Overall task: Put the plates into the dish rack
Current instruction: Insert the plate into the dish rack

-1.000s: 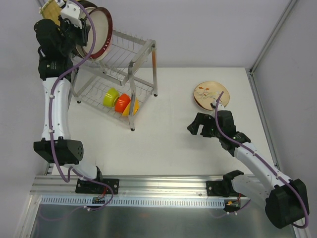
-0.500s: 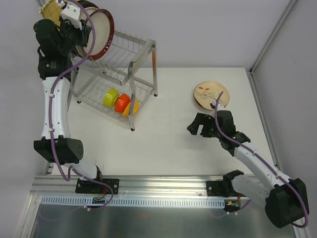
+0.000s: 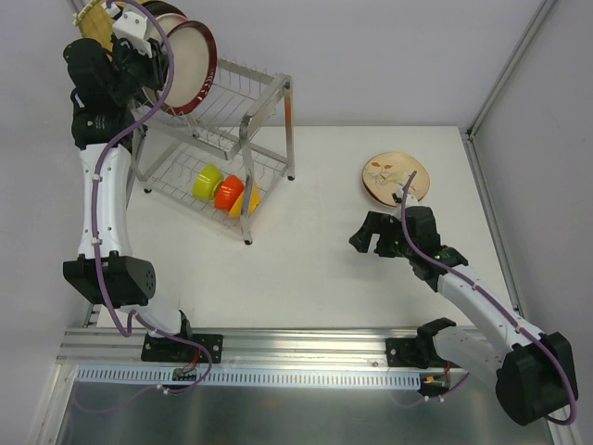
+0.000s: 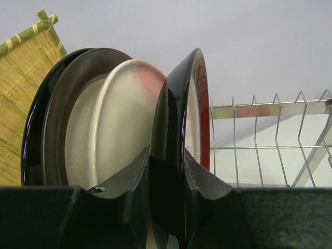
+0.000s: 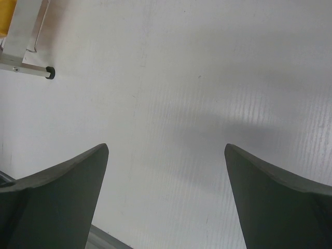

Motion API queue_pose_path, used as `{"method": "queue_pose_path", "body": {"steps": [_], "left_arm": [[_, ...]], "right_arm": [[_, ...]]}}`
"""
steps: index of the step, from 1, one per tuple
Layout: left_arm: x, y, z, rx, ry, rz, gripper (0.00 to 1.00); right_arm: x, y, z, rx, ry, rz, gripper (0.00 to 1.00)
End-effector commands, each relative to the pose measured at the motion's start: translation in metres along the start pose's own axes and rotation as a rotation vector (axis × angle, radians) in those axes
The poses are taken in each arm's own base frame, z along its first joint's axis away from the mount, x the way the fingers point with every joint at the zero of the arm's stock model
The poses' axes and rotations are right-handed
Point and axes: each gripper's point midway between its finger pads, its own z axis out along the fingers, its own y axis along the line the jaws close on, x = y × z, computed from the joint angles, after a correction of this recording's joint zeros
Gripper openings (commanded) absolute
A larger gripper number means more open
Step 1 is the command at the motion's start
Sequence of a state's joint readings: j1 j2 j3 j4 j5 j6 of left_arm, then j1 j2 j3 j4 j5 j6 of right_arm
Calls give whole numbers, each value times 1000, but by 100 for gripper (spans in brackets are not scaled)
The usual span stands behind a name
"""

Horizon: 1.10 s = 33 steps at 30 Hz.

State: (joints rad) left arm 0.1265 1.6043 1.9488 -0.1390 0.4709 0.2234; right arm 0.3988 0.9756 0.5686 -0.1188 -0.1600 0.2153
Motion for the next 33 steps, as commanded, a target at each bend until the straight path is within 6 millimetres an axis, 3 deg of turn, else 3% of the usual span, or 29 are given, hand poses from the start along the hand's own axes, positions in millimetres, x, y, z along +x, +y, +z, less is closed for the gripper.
{"method": "queue_pose_path", "body": {"steps": [1, 6, 12, 24, 33], "left_arm": [[-56, 18, -9, -55, -179, 104, 4], [-45, 17, -4, -45, -159, 85, 6], [-38, 18, -2, -48, -144, 66, 20], [-42, 18, -5, -56, -151, 62, 38], [-62, 11, -19, -46, -186, 57, 61]], "right_arm": [[-21, 13, -4, -37, -51, -29, 99], [-21, 12, -4, -35, -50, -28, 100], [-21, 12, -5, -36, -48, -32, 99], [-20, 13, -6, -38, -50, -29, 99], [-20, 14, -8, -49, -56, -27, 100]]}}
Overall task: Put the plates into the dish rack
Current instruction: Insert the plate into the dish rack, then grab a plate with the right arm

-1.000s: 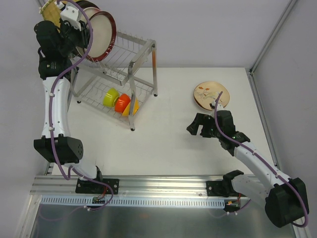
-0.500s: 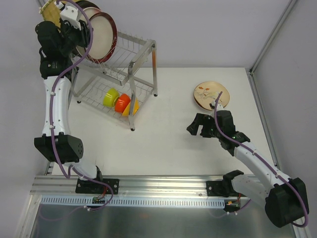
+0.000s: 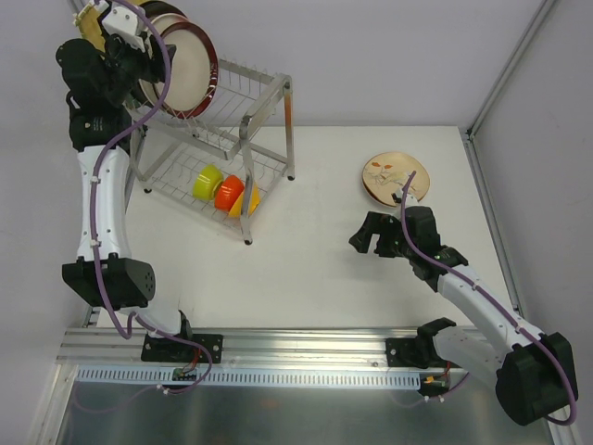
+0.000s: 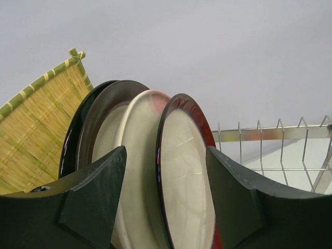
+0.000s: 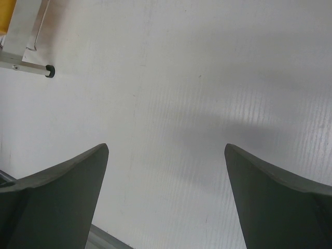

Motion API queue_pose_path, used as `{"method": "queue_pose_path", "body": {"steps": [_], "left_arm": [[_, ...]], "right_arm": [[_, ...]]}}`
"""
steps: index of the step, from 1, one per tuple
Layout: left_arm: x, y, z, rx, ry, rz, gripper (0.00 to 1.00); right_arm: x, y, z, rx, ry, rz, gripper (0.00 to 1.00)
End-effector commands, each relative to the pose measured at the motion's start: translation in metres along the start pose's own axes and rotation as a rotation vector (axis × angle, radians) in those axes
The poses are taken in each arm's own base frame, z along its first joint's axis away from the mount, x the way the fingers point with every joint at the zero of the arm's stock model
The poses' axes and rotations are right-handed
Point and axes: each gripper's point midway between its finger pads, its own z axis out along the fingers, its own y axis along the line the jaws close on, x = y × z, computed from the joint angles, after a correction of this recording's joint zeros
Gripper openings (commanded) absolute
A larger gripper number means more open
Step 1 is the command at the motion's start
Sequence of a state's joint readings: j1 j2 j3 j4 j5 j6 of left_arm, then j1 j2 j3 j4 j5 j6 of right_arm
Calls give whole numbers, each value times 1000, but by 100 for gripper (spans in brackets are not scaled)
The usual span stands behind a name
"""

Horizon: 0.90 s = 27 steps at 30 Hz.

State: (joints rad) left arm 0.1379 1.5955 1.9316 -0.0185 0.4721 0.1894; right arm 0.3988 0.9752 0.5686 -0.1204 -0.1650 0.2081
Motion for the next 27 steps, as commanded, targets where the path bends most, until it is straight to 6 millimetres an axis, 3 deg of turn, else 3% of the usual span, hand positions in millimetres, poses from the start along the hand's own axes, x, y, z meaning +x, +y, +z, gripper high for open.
{"method": "queue_pose_path", "body": {"steps": [1, 14, 15, 20, 21, 22, 27], "left_arm": [[-41, 2, -16, -17, -92, 34, 64], [-75, -26, -51, 26, -151, -86, 92], [-84, -29, -61, 20, -165, -94, 94], [-81, -52, -92, 38, -157, -223, 99], [-92, -60, -108, 41, -181, -227, 99], [-76, -65, -112, 44, -150, -261, 99], [-52, -96, -163, 24, -130, -374, 99]], "right_arm": [[-21, 14, -8, -45, -60, -18, 99], [-28, 15, -19, -40, -97, -37, 100], [-32, 15, -21, -35, -109, -41, 99], [-43, 13, -31, -1, -143, -65, 100], [-47, 12, -33, 13, -157, -68, 99], [-51, 12, -36, 22, -165, -67, 99], [-73, 0, -45, 131, -234, -45, 100]]}}
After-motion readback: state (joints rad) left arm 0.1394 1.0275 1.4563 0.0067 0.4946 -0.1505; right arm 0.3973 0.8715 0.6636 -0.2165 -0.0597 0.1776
